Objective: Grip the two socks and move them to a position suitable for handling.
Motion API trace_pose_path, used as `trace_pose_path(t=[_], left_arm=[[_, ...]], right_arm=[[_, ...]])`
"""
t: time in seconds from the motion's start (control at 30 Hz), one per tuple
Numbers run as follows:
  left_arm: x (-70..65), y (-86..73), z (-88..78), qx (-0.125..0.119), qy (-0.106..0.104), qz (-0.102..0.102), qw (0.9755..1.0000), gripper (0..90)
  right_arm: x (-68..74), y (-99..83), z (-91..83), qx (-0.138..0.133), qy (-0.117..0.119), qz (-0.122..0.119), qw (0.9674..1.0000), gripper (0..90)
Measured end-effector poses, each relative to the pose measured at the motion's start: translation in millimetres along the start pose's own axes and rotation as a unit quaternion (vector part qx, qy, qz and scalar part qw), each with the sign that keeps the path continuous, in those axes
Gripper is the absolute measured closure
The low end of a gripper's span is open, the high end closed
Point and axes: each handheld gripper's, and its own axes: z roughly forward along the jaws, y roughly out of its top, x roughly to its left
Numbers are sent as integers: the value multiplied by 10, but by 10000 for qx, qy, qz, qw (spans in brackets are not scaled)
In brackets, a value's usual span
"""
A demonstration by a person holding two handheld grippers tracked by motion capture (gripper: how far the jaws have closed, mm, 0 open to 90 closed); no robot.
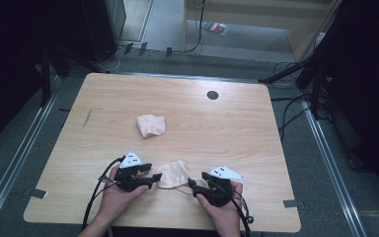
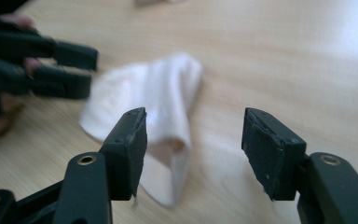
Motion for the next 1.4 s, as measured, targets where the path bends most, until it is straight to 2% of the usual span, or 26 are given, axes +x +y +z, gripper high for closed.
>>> trace_pose_path(t=[0.03, 0.13, 0.17, 0.23, 0.3, 0.33, 0.43, 0.5, 0.57, 0.67, 0.7, 0.77, 0.83, 0.87, 0.9, 0.97, 1.1, 1.2, 1.23, 1.27, 1.33, 1.37, 1.4], left_arm=[[-10, -1, 5, 4, -17, 11, 10000, 488], [-54, -6, 39, 105, -48, 116, 9999, 597], [-64, -4, 44, 131, -23, 172, 9998, 647], [-67, -1, 58, 146, -36, 156, 9998, 760], [-60, 6, 52, 128, -92, 112, 9998, 855], [-65, 8, 53, 104, -133, 94, 9998, 886], [-91, 13, 66, 117, -147, 171, 9997, 897], [-102, 15, 72, 127, -133, 183, 9997, 899], [-101, 16, 71, 128, -145, 158, 9997, 900], [-90, 17, 70, 139, -151, 146, 9997, 900], [-85, 17, 70, 129, -166, 129, 9997, 900], [-72, 15, 75, 133, -195, 79, 9997, 900], [-61, 16, 72, 144, -185, 26, 9997, 900], [-57, 14, 72, 132, -179, -14, 9998, 900], [-53, 14, 71, 144, -163, -3, 9998, 899], [-46, 11, 62, 169, -103, -3, 9998, 899], [-24, 4, 44, 173, -60, -37, 9998, 898], [-17, 1, 44, 156, -72, -58, 9998, 898], [-16, 1, 45, 155, -79, -53, 9998, 898], [-16, 1, 46, 153, -76, -47, 9998, 898], [-13, 0, 46, 154, -79, -39, 9998, 898], [-13, 1, 45, 161, -82, -37, 9998, 897], [-14, 0, 46, 154, -79, -33, 9998, 897]], right_arm=[[1, -17, 28, 53, 30, 38, 10000, 448], [34, -31, 98, 164, 287, 36, 9994, 598], [46, -35, 114, 186, 271, 13, 9995, 667], [51, -43, 135, 238, 181, -21, 9996, 792], [38, -42, 130, 187, 93, -61, 9998, 856], [34, -32, 122, 152, 21, -147, 9998, 871], [85, 15, 106, -24, -262, -545, 9982, 879], [184, 70, 110, -266, -425, -1004, 9937, 880], [300, 117, 118, -495, -475, -1290, 9893, 877], [460, 135, 162, -770, -404, -1692, 9817, 861], [495, 127, 181, -799, -354, -1768, 9804, 857], [574, 92, 251, -752, -97, -1963, 9776, 831], [613, 48, 311, -700, 181, -2172, 9734, 785], [622, 37, 333, -649, 317, -2177, 9733, 759], [623, 21, 360, -518, 583, -2112, 9743, 712], [598, 12, 391, -359, 926, -1987, 9750, 562], [488, 26, 304, -194, 1164, -1792, 9767, 407], [335, 77, 149, -413, 1422, -1434, 9785, 402], [286, 96, 111, -505, 1438, -1311, 9796, 433], [201, 129, 67, -670, 1386, -1095, 9820, 485], [78, 172, 63, -786, 995, -799, 9887, 589], [29, 183, 99, -741, 852, -639, 9915, 618], [-1, 187, 139, -697, 798, -546, 9929, 631]])
